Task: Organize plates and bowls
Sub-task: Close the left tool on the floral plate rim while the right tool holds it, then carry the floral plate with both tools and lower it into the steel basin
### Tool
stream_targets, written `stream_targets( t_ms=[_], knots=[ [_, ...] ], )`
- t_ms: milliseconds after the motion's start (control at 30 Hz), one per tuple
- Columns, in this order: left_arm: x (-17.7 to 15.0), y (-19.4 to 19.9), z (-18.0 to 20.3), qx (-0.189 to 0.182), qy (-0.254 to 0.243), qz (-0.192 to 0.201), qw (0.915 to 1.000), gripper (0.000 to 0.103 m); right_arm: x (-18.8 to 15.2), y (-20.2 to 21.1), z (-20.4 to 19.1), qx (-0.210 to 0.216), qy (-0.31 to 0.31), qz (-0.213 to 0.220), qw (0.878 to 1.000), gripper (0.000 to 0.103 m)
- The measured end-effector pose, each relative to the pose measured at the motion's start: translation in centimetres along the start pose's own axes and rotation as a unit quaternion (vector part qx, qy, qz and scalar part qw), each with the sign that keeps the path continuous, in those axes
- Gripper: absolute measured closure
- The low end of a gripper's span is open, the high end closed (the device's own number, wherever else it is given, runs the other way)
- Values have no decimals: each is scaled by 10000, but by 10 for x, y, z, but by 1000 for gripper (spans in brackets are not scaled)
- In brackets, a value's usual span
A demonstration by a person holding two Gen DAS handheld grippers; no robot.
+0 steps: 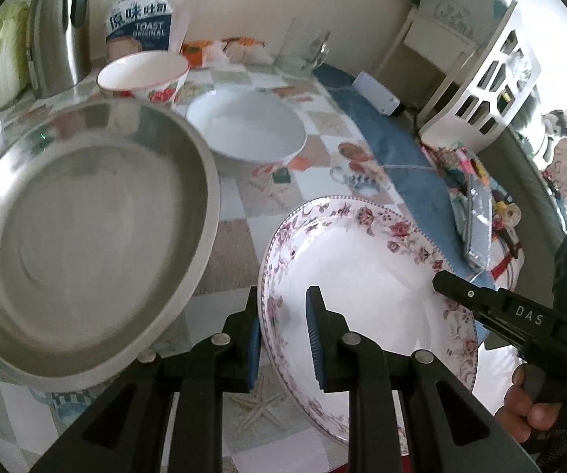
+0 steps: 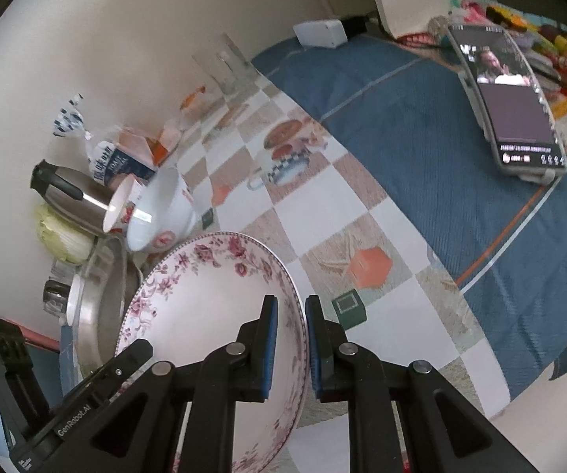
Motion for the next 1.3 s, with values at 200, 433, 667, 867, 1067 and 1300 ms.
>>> stream_targets(
  t_ms=[200,433,667,867,1067,1300],
  knots=[
    [15,23,-1,-209,18,367,9991,81,15,18,-23,-28,217,216,9995,88],
    [33,46,-24,-391,347,663,9964,81,39,26,-63,-2,586,291,9979,88],
    [50,67,-63,-316,652,968,9927,81,58,14,-116,110,998,243,9946,88],
    [62,79,-112,-220,1127,1118,9871,81,63,-15,-165,340,1299,61,9909,88],
    [70,89,-158,-3,1481,1249,9810,81,57,-52,-204,637,1494,-193,9865,88],
    [73,83,-190,201,1647,1196,9788,81,49,-86,-223,800,1491,-467,9845,88]
  ],
)
Point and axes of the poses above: each gripper's, at about its wrist camera, not at the fingertips, and y roughly against the way its jaws point, z to its right, x to its top, the point moved 2 cm from there along -y, roughly the way its jaws point, and after that the axes turned 12 degrees about y, right-handed, at the moved point
